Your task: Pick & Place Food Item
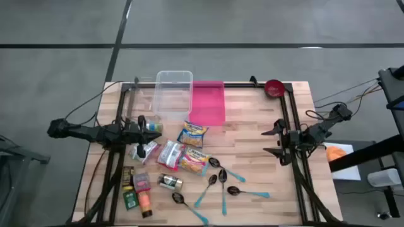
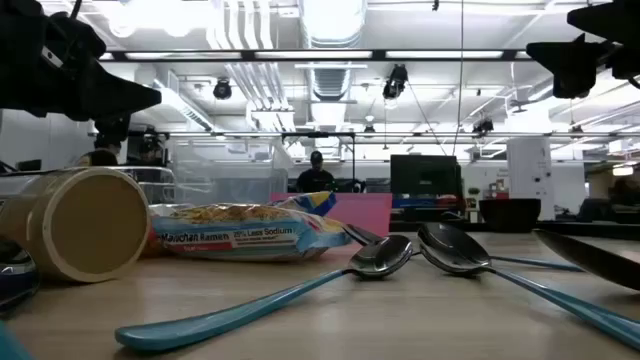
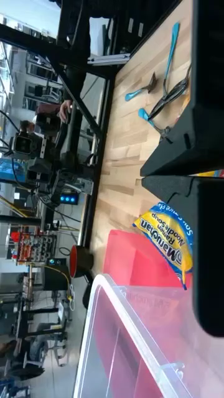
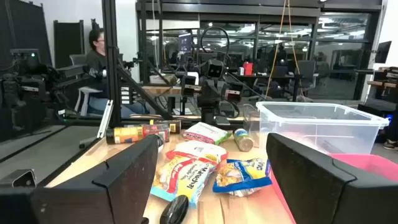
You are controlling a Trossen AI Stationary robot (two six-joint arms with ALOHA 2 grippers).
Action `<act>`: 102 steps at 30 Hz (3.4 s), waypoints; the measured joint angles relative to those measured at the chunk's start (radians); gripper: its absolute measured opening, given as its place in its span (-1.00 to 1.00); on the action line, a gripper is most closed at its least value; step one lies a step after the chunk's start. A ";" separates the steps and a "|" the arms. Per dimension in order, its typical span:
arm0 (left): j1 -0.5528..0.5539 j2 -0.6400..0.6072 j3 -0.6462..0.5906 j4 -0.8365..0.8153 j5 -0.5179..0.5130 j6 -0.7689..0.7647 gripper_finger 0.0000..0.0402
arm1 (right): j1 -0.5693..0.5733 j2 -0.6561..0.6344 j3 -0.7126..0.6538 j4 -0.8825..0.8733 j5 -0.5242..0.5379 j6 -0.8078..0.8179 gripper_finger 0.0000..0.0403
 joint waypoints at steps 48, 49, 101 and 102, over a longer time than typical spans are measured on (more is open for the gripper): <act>0.000 0.000 0.000 0.000 0.000 0.000 -1.00 | 0.000 0.000 0.000 0.000 0.000 -0.002 0.48; 0.000 0.000 0.000 0.000 0.000 0.000 -1.00 | 0.000 0.000 0.000 0.000 0.000 -0.002 0.48; 0.000 0.000 0.000 0.000 0.000 0.000 -1.00 | 0.000 0.109 0.135 0.185 0.017 -0.059 0.48; 0.000 0.000 0.000 0.000 0.000 0.000 -1.00 | 0.000 0.136 0.150 0.186 0.034 -0.077 0.48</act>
